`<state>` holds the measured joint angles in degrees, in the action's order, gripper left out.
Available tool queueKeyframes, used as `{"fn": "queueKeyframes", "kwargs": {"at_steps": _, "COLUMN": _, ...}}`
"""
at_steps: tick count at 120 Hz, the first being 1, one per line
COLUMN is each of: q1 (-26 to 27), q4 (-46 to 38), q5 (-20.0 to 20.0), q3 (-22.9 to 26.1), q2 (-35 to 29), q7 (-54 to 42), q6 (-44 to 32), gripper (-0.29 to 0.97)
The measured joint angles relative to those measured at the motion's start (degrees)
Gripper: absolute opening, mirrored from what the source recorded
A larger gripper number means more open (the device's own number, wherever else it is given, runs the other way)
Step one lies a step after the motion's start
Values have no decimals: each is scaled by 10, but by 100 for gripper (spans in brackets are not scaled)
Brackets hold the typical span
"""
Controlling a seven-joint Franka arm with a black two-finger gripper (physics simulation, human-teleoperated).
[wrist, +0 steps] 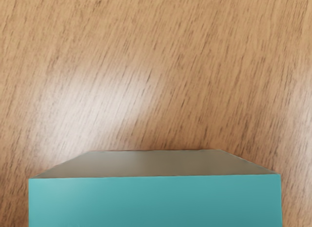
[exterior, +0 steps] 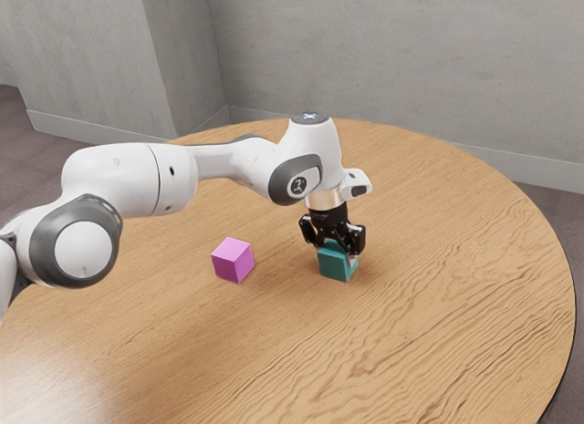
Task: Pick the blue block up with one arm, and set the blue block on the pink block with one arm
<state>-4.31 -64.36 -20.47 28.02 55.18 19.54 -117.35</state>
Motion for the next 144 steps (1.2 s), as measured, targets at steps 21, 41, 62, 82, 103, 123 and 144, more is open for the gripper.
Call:
{"fn": "queueKeyframes", "kwargs": {"at_steps": 21, "q1": 0, "q4": 0, "q5": -2, "q3": 0, "q2": -4, "q7": 2, "q6": 1, "gripper": 38}}
{"fn": "queueKeyframes", "kwargs": {"at_steps": 41, "q1": 0, "q4": -1, "q5": -4, "q3": -8, "q2": -30, "q7": 3, "q6": 8, "gripper": 37}}
{"fn": "queueKeyframes", "kwargs": {"at_steps": 62, "q1": -1, "q4": -18, "q5": -4, "q3": -23, "q2": -85, "q7": 0, "q6": 27, "gripper": 37}}
{"fn": "queueKeyframes", "kwargs": {"at_steps": 82, "q1": -13, "q4": -86, "q5": -1, "q3": -40, "q2": -143, "q7": -3, "q6": 36, "gripper": 37}}
{"fn": "queueKeyframes", "kwargs": {"at_steps": 103, "q1": -57, "q4": -192, "q5": 1, "q3": -41, "q2": -222, "q7": -5, "q6": 33, "gripper": 36}}
{"fn": "queueKeyframes", "kwargs": {"at_steps": 123, "q1": -91, "q4": -273, "q5": 4, "q3": -41, "q2": -284, "q7": -8, "q6": 19, "gripper": 37}}
{"fn": "queueKeyframes", "kwargs": {"at_steps": 144, "q1": -123, "q4": -328, "q5": 5, "q3": -38, "q2": -314, "q7": -18, "q6": -22, "gripper": 36}}
